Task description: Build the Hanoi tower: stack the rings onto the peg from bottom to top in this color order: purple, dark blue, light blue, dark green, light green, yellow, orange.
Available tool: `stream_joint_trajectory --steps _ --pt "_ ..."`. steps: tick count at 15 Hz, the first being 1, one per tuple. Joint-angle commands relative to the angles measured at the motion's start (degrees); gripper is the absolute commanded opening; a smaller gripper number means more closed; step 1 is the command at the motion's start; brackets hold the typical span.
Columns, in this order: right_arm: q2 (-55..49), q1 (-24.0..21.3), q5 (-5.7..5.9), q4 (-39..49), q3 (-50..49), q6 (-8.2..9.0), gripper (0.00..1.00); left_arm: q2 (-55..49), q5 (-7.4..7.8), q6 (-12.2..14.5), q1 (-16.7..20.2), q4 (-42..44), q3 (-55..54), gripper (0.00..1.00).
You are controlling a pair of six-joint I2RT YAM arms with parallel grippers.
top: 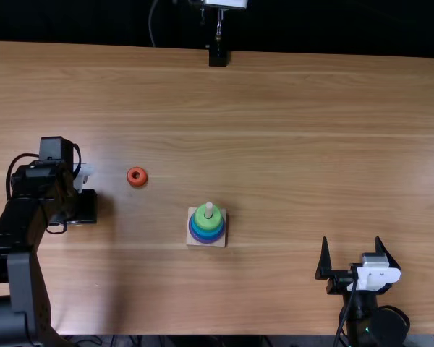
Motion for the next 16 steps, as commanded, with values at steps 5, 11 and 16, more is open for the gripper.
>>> stream_joint_trajectory --steps 5,11,16 --pt "-0.73 -0.53 0.12 -0.34 -1.71 -0.10 1.00 -7.76 -0.03 2.25 -2.82 -3.65 5.91 0.00" --pt "-0.73 -0.53 0.12 -0.45 -1.62 -0.10 1.00 -9.52 0.91 1.72 -12.31 -24.74 21.91 0.00" --pt "-0.73 -0.53 0.12 -0.34 -1.62 -0.10 1.00 -8.38 1.76 -0.71 -21.81 -34.76 34.74 0.00"
